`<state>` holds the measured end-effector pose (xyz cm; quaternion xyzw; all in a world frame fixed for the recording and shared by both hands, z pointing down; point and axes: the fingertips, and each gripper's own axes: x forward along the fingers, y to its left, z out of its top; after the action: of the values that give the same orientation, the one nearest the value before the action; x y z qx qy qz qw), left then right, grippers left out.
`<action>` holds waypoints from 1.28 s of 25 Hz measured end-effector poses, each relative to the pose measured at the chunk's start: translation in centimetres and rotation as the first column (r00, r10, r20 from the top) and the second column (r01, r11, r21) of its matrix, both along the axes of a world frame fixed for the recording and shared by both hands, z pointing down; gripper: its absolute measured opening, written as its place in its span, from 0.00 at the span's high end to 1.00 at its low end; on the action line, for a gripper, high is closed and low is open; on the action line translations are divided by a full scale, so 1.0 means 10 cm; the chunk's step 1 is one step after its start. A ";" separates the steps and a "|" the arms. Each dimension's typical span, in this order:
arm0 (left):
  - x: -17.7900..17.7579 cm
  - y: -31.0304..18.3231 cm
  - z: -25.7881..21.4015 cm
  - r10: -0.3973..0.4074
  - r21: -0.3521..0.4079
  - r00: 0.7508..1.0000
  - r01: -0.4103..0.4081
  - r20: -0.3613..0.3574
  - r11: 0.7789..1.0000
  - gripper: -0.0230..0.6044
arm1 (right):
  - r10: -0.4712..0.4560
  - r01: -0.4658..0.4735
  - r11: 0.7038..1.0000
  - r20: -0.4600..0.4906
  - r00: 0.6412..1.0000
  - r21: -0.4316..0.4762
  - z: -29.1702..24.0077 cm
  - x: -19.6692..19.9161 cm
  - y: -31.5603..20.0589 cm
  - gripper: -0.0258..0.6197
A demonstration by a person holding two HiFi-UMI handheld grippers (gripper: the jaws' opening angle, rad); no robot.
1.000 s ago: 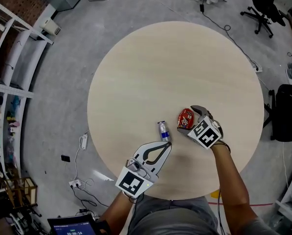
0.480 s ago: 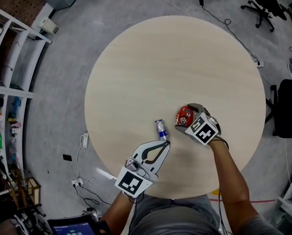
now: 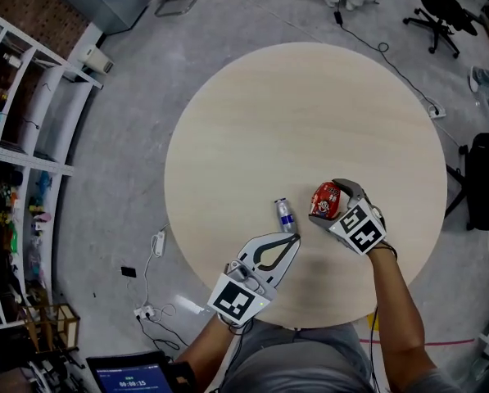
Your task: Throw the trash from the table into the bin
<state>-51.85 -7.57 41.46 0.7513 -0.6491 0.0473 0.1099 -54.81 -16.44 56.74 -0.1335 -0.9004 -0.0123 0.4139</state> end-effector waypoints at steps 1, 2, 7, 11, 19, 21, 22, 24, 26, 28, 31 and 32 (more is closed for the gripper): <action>0.04 -0.05 -0.07 0.004 0.000 1.000 -0.004 0.000 1.000 0.89 | 0.008 -0.008 1.000 0.011 1.000 0.007 -0.12 0.06 -0.05 0.30; 0.05 -0.09 -0.14 0.005 0.009 1.000 -0.005 -0.001 1.000 0.89 | 0.017 -0.017 1.000 0.022 1.000 0.014 -0.24 0.11 -0.08 0.30; 0.01 -0.02 -0.48 0.028 0.076 0.998 -0.032 0.053 0.997 0.89 | 0.059 -0.064 0.997 0.092 0.994 0.052 -0.74 0.22 0.08 0.30; 0.12 0.10 -0.74 0.051 0.112 0.993 -0.062 0.102 0.992 0.89 | 0.084 -0.097 0.992 0.157 0.984 0.078 -1.14 0.39 0.26 0.30; 0.53 0.59 -1.36 0.105 0.205 0.977 -0.143 0.188 0.968 0.89 | 0.153 -0.181 0.980 0.284 0.947 0.077 -2.04 0.92 0.91 0.30; 0.61 0.72 -1.47 0.125 0.242 0.969 -0.176 0.211 0.954 0.89 | 0.175 -0.211 0.974 0.317 0.932 0.085 -2.23 1.05 1.07 0.30; 0.63 0.77 -1.50 0.134 0.258 0.965 -0.191 0.224 0.947 0.89 | 0.182 -0.224 0.970 0.334 0.925 0.091 -2.29 1.09 1.13 0.30; 0.69 0.85 -1.57 0.151 0.287 0.957 -0.221 0.247 0.932 0.89 | 0.194 -0.248 0.963 0.362 0.912 0.109 -2.43 1.20 1.25 0.30; 0.82 0.96 -1.73 0.171 0.310 0.949 -0.252 0.266 0.916 0.89 | 0.207 -0.273 0.954 0.386 0.899 0.123 -2.64 1.37 1.41 0.30; 0.98 1.07 -1.86 0.197 0.331 0.939 -0.288 0.282 0.898 0.89 | 0.224 -0.300 0.944 0.406 0.886 0.135 -2.80 1.55 1.57 0.30; 1.18 1.17 -1.92 0.238 0.352 0.922 -0.342 0.306 0.871 0.89 | 0.250 -0.341 0.929 0.438 0.864 0.142 -2.94 1.78 1.74 0.30; 1.26 1.19 -1.93 0.253 0.353 0.915 -0.360 0.315 0.864 0.89 | 0.261 -0.355 0.924 0.447 0.855 0.140 -2.98 1.86 1.79 0.30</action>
<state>-39.27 4.37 22.19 0.8391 -0.5244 0.0266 -0.1417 -36.19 1.43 26.99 0.0651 -0.9709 -0.0723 0.2188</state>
